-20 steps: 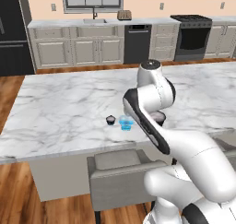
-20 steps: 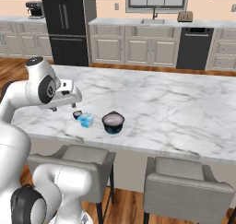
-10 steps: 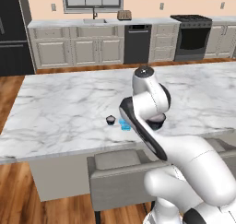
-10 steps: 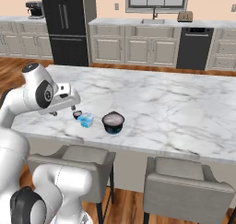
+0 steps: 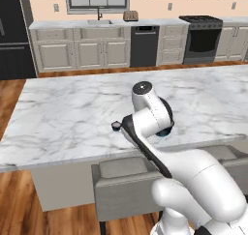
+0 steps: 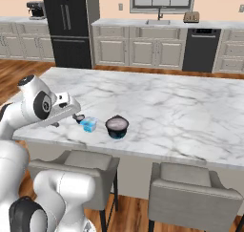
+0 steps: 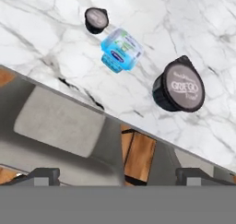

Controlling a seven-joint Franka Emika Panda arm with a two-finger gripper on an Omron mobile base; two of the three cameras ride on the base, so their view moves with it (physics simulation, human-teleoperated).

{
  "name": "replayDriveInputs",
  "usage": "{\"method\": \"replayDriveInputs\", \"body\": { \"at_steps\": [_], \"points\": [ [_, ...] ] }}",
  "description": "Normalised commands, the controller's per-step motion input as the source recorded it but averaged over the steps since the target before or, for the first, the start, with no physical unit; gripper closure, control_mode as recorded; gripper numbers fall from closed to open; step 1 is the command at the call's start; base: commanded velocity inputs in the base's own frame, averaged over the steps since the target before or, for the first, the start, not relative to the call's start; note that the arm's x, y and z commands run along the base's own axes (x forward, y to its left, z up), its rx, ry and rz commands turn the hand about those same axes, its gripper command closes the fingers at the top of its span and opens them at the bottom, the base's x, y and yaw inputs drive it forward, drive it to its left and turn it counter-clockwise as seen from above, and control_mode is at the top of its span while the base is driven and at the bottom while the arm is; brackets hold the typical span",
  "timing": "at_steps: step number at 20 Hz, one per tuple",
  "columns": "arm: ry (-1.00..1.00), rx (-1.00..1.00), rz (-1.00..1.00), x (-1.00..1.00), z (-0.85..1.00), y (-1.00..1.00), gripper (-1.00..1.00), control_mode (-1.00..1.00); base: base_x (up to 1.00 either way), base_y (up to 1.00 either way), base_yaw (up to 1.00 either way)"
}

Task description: Stack the yogurt containers by placing the smaller containers on top of the larger containers.

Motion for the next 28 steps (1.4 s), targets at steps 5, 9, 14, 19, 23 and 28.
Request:
{"method": "replayDriveInputs", "body": {
  "at_steps": [5, 9, 14, 19, 23, 28],
  "points": [
    [0.00, -0.04, 0.03, 0.10, -0.13, 0.05, -1.00, -1.00, 0.00, 0.00, 0.00],
    [0.00, 0.00, 0.03, 0.26, -0.13, 0.00, -1.00, -1.00, 0.00, 0.00, 0.00],
    [0.00, 0.00, 0.01, 0.27, -0.09, 0.01, -1.00, -1.00, 0.00, 0.00, 0.00],
    [0.00, 0.00, 0.00, 0.17, -0.06, 0.06, -1.00, -1.00, 0.00, 0.00, 0.00],
    [0.00, -0.01, 0.00, 0.12, -0.12, 0.03, -1.00, -1.00, 0.00, 0.00, 0.00],
    [0.00, -0.02, 0.00, 0.07, -0.21, 0.00, -1.00, -1.00, 0.00, 0.00, 0.00]
  ]
}}
